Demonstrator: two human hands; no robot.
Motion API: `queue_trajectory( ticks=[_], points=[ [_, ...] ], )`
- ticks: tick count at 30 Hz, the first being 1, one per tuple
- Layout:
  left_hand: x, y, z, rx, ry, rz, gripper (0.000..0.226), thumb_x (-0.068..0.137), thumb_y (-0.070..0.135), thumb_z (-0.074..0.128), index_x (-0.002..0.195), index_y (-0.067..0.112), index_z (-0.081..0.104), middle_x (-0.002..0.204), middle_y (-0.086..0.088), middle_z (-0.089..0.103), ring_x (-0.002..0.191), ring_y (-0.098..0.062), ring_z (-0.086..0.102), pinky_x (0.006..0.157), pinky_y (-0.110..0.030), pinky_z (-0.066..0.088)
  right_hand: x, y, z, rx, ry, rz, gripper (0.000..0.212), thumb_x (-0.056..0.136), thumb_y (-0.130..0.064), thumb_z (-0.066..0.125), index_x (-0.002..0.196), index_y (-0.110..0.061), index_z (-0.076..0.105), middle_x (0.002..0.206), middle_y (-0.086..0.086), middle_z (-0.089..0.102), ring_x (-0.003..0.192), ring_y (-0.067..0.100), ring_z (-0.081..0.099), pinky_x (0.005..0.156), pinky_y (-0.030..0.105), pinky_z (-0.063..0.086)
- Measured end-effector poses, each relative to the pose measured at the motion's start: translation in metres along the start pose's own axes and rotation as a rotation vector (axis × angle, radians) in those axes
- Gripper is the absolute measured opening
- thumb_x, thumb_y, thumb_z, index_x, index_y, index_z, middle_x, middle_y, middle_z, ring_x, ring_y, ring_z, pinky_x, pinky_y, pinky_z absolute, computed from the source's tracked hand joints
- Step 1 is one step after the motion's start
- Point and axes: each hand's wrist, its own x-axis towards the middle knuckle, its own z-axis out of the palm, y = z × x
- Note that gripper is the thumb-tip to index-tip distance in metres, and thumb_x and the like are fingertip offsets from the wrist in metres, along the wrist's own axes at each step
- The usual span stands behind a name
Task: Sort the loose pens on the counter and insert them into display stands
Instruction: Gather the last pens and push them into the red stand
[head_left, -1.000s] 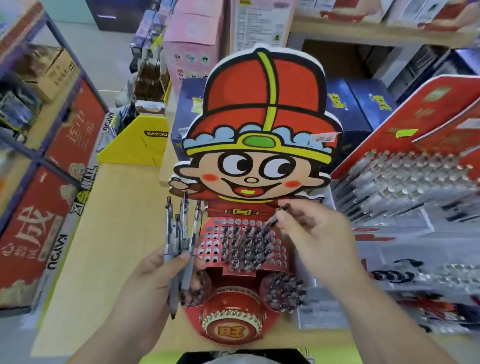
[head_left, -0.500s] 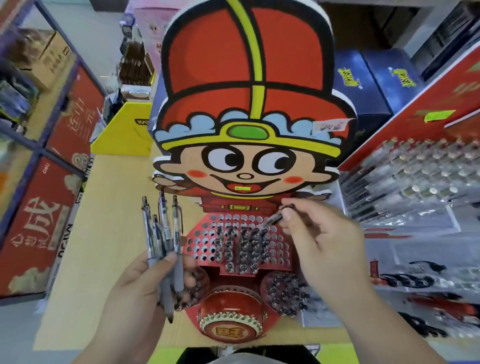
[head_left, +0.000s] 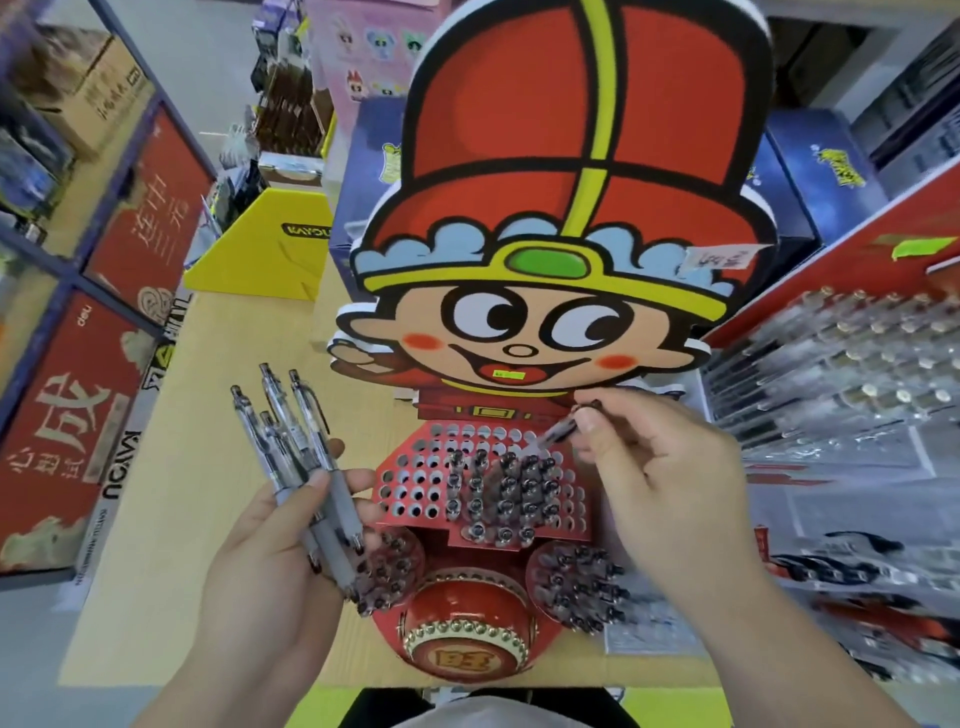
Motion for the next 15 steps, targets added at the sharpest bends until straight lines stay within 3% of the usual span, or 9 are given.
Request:
queue_trajectory(
  ticks=[8,15],
  points=[
    [0.001,0.003,0.006,-0.001,-0.038,-0.001,0.02,0.103,0.015,0.045,0.112,0.004,0.06,0.086,-0.015,0.07,0.06,-0.02,0.061,0.047,-0.027,0.05,0.001,-0.001,0.0,0.072,-0.068,0.032,0.031,0.093,-0.04,0.057,0.111,-0.023,0.075,0.094,-0.015,0.074,0.086,0.007,0.072,0.075,0.036,0.06],
    [0.001,0.004,0.007,0.028,-0.036,0.0,0.017,0.104,0.015,0.045,0.105,0.006,0.06,0.086,-0.015,0.071,0.061,-0.021,0.061,0.048,-0.027,0.051,0.008,-0.01,-0.003,-0.017,-0.165,-0.035,0.02,0.093,-0.03,0.063,0.102,-0.02,0.078,0.089,-0.014,0.073,0.081,0.004,0.069,0.071,0.028,0.055]
  ],
)
